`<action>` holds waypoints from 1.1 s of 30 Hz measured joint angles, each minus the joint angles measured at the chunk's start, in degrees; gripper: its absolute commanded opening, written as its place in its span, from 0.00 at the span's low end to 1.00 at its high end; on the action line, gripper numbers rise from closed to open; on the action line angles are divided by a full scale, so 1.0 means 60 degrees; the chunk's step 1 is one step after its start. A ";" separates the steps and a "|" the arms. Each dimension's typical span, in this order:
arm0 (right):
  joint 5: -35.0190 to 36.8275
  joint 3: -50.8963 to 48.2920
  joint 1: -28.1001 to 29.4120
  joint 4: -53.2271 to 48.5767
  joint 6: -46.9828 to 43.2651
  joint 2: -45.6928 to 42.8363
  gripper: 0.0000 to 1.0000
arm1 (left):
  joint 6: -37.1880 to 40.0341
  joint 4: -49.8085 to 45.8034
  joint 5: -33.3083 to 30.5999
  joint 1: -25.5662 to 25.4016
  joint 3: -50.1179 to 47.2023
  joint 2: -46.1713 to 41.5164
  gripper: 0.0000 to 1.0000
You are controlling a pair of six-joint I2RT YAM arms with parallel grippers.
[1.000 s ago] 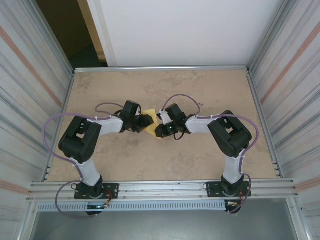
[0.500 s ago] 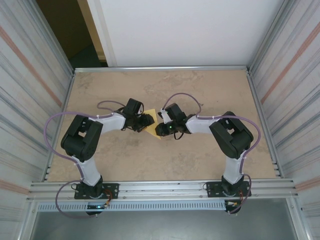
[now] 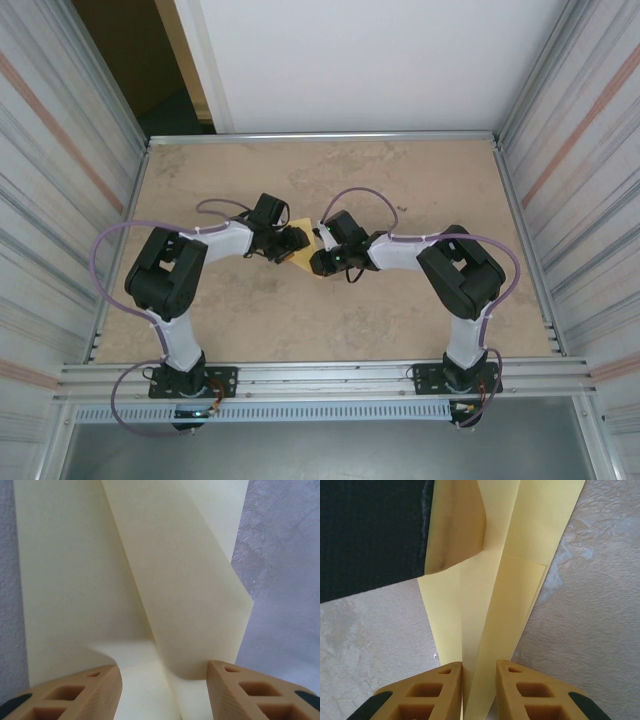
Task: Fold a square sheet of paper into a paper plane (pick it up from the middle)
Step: Fourth fold the wing at the center of the table.
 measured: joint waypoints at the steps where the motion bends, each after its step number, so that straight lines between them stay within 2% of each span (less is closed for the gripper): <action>1: 0.0000 0.0033 0.0000 -0.0015 0.0000 0.0000 0.24 | 0.0004 -0.0022 0.0000 0.0000 0.0015 0.0004 0.51; 10: -0.0040 0.0306 -0.0004 -0.0011 0.0113 0.0040 0.19 | 0.0033 -0.0193 -0.0025 -0.0018 0.0131 0.0076 0.51; 23: -0.0076 0.0379 -0.0033 -0.0025 0.0382 0.0259 0.20 | 0.0033 -0.0251 -0.0025 -0.0018 0.0182 0.0109 0.51; 33: -0.0237 0.0379 -0.0113 -0.0040 0.0514 0.0273 0.15 | 0.0033 -0.0251 -0.0025 -0.0018 0.0186 0.0109 0.51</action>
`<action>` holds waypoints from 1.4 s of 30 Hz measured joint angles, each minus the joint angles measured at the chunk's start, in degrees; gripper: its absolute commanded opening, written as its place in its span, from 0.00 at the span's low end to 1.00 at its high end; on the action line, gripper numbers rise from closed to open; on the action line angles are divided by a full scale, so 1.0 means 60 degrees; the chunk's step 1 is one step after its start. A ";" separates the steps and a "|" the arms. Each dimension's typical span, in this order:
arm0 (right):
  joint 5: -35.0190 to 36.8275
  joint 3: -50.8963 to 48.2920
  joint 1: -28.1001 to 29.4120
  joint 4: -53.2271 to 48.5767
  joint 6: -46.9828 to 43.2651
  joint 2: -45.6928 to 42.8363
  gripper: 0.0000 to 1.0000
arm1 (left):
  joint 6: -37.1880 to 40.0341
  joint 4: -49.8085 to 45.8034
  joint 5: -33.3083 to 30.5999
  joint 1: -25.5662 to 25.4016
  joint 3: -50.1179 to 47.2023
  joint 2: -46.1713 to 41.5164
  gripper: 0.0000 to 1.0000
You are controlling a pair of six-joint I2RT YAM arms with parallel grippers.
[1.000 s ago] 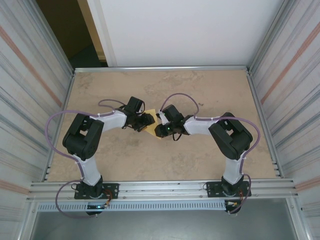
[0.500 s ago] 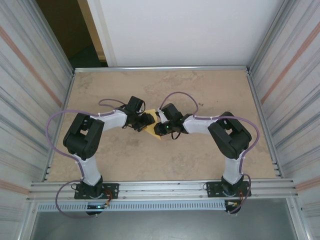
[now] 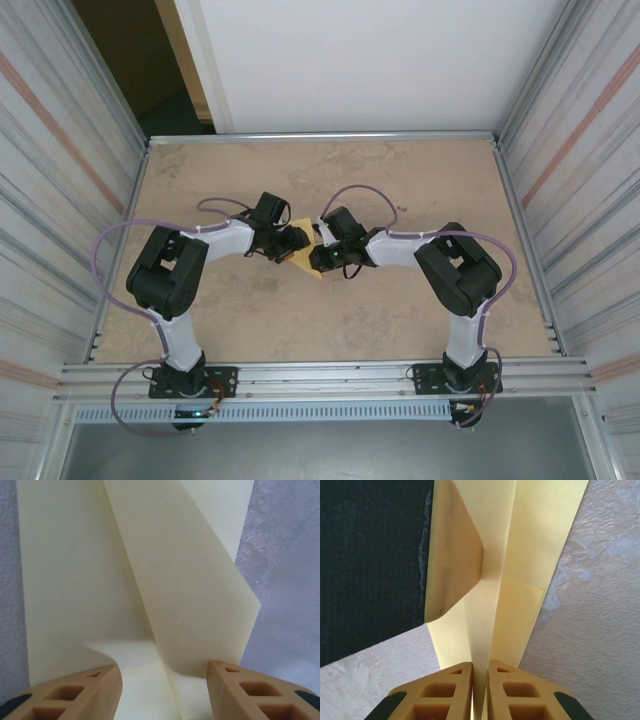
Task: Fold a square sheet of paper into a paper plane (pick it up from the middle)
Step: Fourth fold the wing at the center of the table.
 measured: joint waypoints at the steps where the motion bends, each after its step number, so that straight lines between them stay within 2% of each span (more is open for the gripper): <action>1: -0.0040 0.0000 -0.0015 0.0000 0.0018 0.0007 0.16 | 0.0000 0.0000 0.0000 0.0000 0.0000 0.0000 0.51; 21: -0.2022 0.0000 -0.0663 0.0317 0.1264 0.0182 0.18 | 0.0255 -0.0280 -0.0120 -0.0073 0.0197 0.0189 0.53; 42: -0.2535 0.0000 -0.0831 0.0364 0.1723 0.0594 0.14 | 0.0393 -0.0838 -0.0331 -0.0178 0.0568 0.0397 0.55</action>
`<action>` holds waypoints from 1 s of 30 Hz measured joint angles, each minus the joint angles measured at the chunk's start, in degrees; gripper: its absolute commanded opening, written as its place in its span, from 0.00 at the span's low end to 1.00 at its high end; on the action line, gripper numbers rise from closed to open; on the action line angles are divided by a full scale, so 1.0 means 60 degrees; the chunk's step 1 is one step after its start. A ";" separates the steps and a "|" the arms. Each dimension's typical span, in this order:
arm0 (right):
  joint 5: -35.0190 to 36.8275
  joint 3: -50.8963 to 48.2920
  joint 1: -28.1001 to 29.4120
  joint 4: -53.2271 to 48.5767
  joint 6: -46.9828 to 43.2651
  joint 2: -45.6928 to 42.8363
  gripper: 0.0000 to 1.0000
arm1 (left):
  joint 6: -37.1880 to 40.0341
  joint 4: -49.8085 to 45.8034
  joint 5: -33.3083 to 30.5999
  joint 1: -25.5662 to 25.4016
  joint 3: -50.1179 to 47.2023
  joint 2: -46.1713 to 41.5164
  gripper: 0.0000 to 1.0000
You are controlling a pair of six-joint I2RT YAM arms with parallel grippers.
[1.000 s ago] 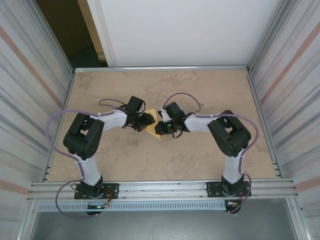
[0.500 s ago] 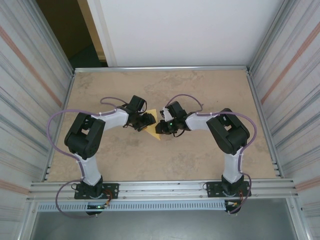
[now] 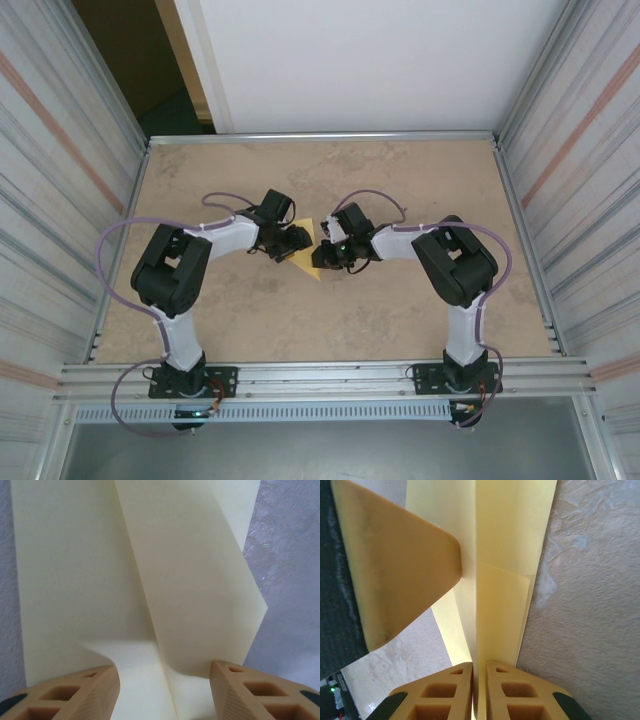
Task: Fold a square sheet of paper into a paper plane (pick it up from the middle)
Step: Fourth fold the wing at the center of the table.
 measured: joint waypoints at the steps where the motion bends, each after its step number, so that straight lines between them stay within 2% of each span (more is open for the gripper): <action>1: -0.0033 0.0000 -0.0007 0.0004 0.0022 0.0011 0.13 | 0.0000 -0.0004 0.0000 0.0000 0.0004 0.0004 0.55; 15: -0.0397 0.0004 -0.0146 0.0066 0.0087 0.0131 0.11 | 0.0353 -0.0379 0.0018 -0.0044 0.0412 -0.0102 0.57; 23: -0.0539 0.0109 -0.0244 -0.0098 0.0084 0.0211 0.10 | 0.0874 -0.0219 0.0696 0.0346 0.0441 -0.0736 0.59; 30: -0.0761 0.0233 -0.0328 -0.0262 0.0087 0.0317 0.10 | 0.1071 0.2018 0.1851 0.1016 -0.0776 -0.1865 0.41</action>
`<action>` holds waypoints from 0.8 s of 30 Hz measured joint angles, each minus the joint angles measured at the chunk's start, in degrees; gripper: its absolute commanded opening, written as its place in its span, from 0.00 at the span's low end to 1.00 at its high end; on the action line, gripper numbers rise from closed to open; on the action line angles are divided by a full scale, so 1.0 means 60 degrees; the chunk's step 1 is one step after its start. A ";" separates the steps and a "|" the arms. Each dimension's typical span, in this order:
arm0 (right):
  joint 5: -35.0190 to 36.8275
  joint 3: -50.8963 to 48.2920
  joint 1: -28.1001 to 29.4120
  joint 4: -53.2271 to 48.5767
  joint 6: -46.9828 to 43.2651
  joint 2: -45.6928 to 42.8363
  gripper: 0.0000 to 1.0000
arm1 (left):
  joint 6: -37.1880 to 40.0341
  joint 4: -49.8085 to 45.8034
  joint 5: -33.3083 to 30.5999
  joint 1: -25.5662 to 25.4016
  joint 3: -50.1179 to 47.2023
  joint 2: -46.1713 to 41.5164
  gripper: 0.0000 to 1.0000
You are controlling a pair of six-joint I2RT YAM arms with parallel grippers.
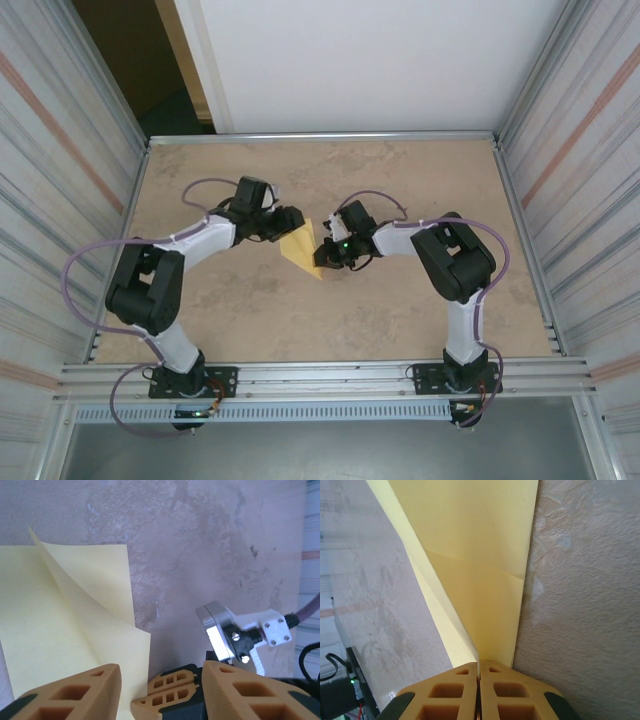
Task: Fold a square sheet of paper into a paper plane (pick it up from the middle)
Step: Fourth fold the wing at the center of the table.
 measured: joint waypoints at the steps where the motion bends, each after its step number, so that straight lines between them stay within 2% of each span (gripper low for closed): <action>1: -0.0018 0.0025 -0.0004 -0.0033 0.0000 0.0018 0.10 | 0.0029 0.0284 0.0168 0.0011 -0.0222 0.0004 0.39; 4: -0.0131 0.0091 -0.0051 -0.0109 0.0004 0.0076 0.10 | 0.0124 0.0947 0.0685 0.0007 -0.0783 0.0146 0.30; 10: -0.0390 0.0160 -0.0138 -0.0175 0.0000 0.0157 0.10 | 0.0146 0.2197 0.1348 0.0011 -0.1359 0.0630 0.19; 18: -0.0488 0.0160 -0.0171 -0.0168 0.0000 0.0175 0.12 | 0.0146 0.2914 0.1829 0.0018 -0.1264 0.1472 0.17; 24: -0.0648 0.0164 -0.0189 -0.0109 -0.0004 0.0175 0.19 | 0.0142 0.3115 0.2073 0.0018 -0.1009 0.1800 0.17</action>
